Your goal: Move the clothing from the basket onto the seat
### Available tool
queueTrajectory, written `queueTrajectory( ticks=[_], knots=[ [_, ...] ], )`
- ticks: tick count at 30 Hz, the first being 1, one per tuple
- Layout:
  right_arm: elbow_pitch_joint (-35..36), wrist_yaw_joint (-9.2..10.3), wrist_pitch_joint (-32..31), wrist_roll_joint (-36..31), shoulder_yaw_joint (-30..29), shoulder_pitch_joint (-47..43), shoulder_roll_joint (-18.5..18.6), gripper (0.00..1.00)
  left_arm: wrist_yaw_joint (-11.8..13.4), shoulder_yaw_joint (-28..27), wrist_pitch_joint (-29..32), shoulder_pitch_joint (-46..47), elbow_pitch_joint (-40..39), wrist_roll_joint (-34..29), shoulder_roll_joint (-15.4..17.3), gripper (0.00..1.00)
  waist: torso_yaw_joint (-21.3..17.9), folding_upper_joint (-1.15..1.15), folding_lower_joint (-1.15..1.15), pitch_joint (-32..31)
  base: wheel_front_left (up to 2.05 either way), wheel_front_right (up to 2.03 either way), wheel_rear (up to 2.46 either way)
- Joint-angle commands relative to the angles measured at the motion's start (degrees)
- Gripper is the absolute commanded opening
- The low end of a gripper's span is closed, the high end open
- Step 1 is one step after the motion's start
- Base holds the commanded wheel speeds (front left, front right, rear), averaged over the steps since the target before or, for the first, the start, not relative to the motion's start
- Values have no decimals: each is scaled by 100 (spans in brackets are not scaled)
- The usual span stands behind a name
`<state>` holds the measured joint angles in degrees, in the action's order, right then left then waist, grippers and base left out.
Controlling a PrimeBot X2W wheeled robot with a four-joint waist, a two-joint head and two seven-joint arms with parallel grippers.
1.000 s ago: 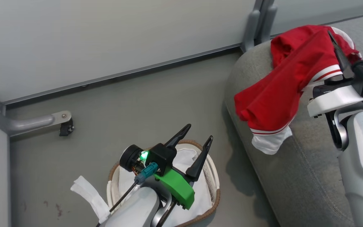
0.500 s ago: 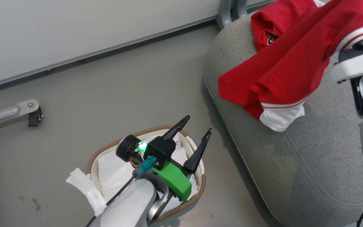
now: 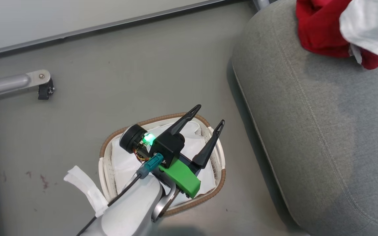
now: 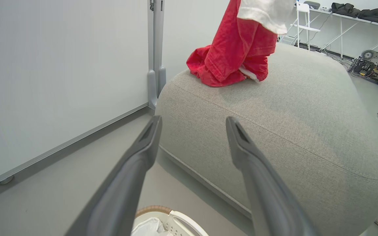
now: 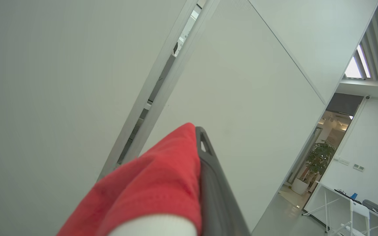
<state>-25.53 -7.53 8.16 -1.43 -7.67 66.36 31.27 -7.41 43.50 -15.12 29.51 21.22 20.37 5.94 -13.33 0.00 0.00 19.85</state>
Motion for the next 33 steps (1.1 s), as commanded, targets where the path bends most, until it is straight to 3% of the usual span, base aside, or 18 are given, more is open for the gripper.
queueTrajectory(
  ticks=[1,5,9,19,28,30,31,32,33],
  knots=[
    [-72,8,-68,39,-75,83,114,0,-12,-9,-4,143,-46,-71,50,100,201,0,0,322,0,0,0],
    [-384,8,-92,95,-329,123,346,0,-12,9,-4,247,-134,-137,115,100,279,0,0,675,0,0,0],
    [-810,8,67,86,-663,-165,321,0,-12,34,-4,389,-172,-185,228,100,301,0,0,1050,0,0,0],
    [-1712,8,636,-108,-1066,-796,-529,0,-12,-33,-4,528,-147,-311,553,100,125,0,0,1702,0,0,0],
    [-1925,8,707,-248,-1311,-1225,-893,0,-13,-70,-4,406,-112,-234,650,100,-12,0,0,1762,0,0,0],
    [-1848,8,707,-264,-1336,-1355,-956,27,-13,-72,-4,397,-107,-229,662,100,-42,0,0,1749,0,0,0],
    [-1802,8,708,-281,-1348,-1424,-993,47,-13,-78,-4,395,-104,-219,666,100,-64,0,0,1736,0,0,0],
    [-1783,8,707,-289,-1351,-1481,-1020,78,-13,-81,-4,389,-120,-193,659,100,-82,0,0,1723,0,0,0],
    [-1781,8,708,-300,-1342,-1545,-1054,100,-13,-66,-4,369,-163,-124,633,100,-108,0,0,1704,0,0,0]
  ],
)
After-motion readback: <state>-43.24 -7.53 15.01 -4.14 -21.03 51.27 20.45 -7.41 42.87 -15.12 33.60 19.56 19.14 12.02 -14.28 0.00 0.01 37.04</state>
